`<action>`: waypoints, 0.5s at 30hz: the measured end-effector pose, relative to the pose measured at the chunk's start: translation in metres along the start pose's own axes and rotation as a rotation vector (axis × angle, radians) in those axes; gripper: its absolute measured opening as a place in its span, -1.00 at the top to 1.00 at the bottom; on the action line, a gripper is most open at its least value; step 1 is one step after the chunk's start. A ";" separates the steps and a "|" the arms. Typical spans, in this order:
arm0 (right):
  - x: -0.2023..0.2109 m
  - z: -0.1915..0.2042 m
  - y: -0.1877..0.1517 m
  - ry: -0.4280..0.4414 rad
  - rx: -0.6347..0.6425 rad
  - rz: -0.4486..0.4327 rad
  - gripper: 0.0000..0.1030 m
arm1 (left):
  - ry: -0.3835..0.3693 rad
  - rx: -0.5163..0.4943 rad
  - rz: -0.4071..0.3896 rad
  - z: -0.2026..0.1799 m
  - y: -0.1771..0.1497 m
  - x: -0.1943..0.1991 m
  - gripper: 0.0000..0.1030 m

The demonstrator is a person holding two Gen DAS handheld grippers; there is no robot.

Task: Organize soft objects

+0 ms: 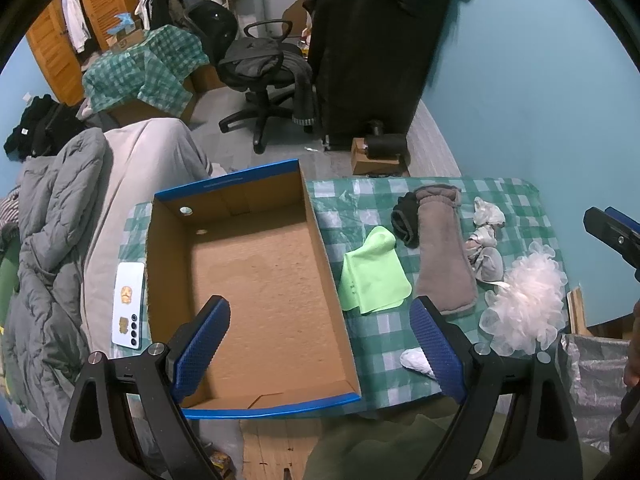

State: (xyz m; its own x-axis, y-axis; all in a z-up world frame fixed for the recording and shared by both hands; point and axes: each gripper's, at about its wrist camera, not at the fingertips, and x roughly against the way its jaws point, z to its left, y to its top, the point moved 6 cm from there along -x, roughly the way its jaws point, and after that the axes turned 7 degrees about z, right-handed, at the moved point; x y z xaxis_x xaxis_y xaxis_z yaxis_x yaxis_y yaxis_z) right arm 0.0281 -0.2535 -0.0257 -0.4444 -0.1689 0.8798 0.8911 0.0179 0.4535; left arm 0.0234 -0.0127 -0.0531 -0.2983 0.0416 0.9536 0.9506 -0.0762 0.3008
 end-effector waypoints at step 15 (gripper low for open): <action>-0.002 -0.002 0.001 0.004 -0.002 0.007 -0.96 | -0.010 -0.010 0.009 -0.004 0.002 -0.001 -0.80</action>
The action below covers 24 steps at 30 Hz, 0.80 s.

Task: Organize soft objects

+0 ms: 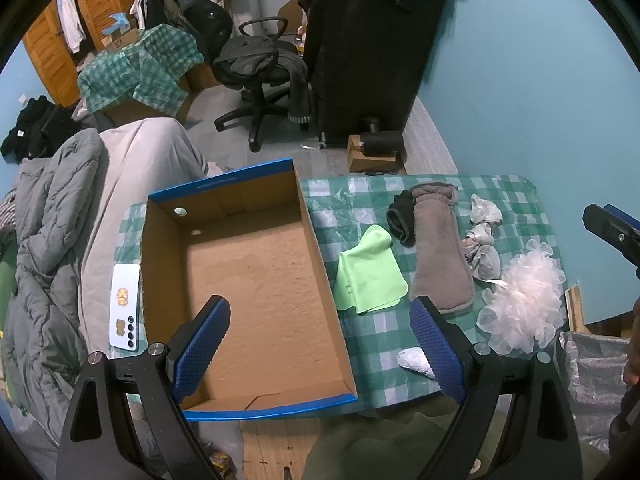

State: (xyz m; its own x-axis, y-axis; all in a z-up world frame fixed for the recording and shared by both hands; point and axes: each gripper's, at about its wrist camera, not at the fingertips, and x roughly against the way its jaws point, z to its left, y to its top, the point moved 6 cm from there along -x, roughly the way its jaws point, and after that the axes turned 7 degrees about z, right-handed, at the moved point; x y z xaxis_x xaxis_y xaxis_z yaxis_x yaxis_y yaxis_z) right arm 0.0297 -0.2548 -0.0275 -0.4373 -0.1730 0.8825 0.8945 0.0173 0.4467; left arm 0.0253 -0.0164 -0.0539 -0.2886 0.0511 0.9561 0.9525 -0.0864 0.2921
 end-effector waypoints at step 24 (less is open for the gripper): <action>-0.004 0.007 -0.002 0.008 0.006 0.003 -0.96 | 0.008 0.001 0.012 0.006 0.003 -0.008 -0.80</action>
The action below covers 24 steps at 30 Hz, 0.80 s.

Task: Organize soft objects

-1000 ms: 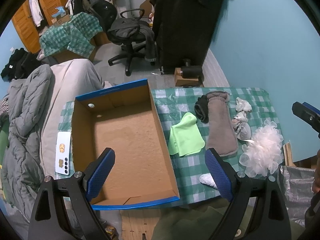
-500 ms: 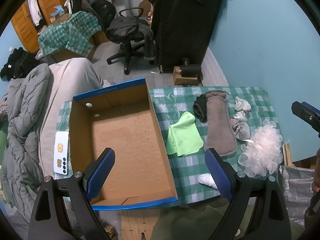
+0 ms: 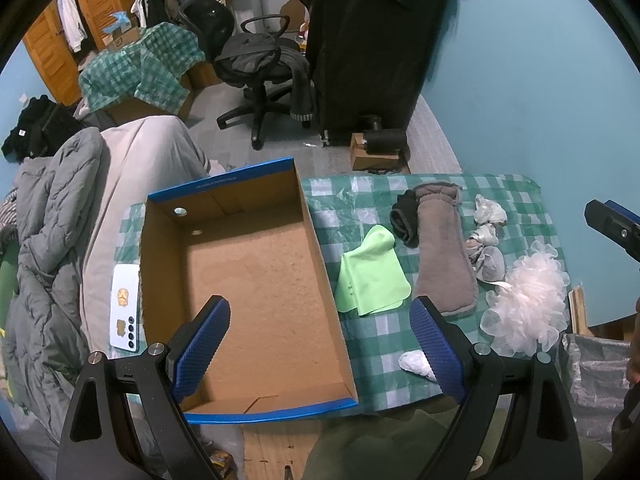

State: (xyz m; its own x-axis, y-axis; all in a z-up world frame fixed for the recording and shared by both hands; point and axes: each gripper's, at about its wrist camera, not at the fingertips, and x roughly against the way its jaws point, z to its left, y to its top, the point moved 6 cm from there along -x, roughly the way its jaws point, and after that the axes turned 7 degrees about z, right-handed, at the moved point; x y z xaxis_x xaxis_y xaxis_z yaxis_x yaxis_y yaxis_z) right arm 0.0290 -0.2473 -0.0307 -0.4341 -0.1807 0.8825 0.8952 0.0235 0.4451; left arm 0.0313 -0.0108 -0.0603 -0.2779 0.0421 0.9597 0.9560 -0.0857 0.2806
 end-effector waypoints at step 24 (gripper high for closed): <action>-0.002 0.000 0.008 0.001 -0.001 0.010 -0.96 | 0.003 -0.001 0.005 -0.007 -0.001 0.000 -0.80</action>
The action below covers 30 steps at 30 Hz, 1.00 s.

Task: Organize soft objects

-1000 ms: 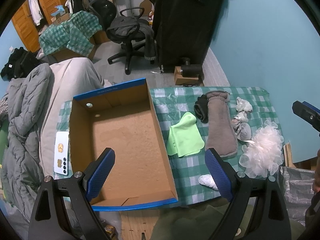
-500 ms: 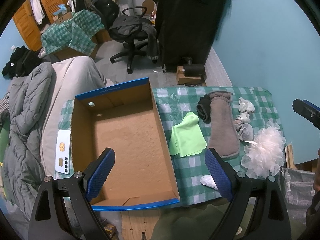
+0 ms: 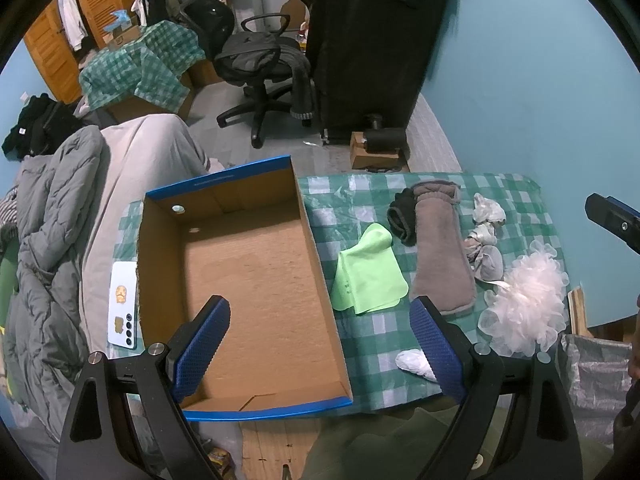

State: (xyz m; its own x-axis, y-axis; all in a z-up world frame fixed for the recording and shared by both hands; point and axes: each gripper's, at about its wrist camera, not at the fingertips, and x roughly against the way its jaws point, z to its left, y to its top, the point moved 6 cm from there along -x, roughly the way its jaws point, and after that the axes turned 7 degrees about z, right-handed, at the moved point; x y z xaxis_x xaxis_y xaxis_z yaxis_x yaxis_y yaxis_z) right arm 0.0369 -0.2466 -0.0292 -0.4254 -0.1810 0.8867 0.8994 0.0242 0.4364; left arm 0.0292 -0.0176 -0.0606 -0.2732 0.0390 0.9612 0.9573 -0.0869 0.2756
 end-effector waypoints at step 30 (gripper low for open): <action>-0.006 -0.106 -0.043 -0.042 -0.220 0.095 -0.96 | -0.054 -0.141 0.060 -0.080 0.021 -0.037 -0.80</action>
State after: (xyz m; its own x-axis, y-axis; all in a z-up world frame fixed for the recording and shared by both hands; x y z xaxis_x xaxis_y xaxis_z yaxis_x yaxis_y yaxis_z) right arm 0.0116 -0.3510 -0.0695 -0.3377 -0.1470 0.9297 0.9338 -0.1768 0.3112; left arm 0.0516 -0.1005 -0.0898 -0.2063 0.0828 0.9750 0.9482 -0.2292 0.2201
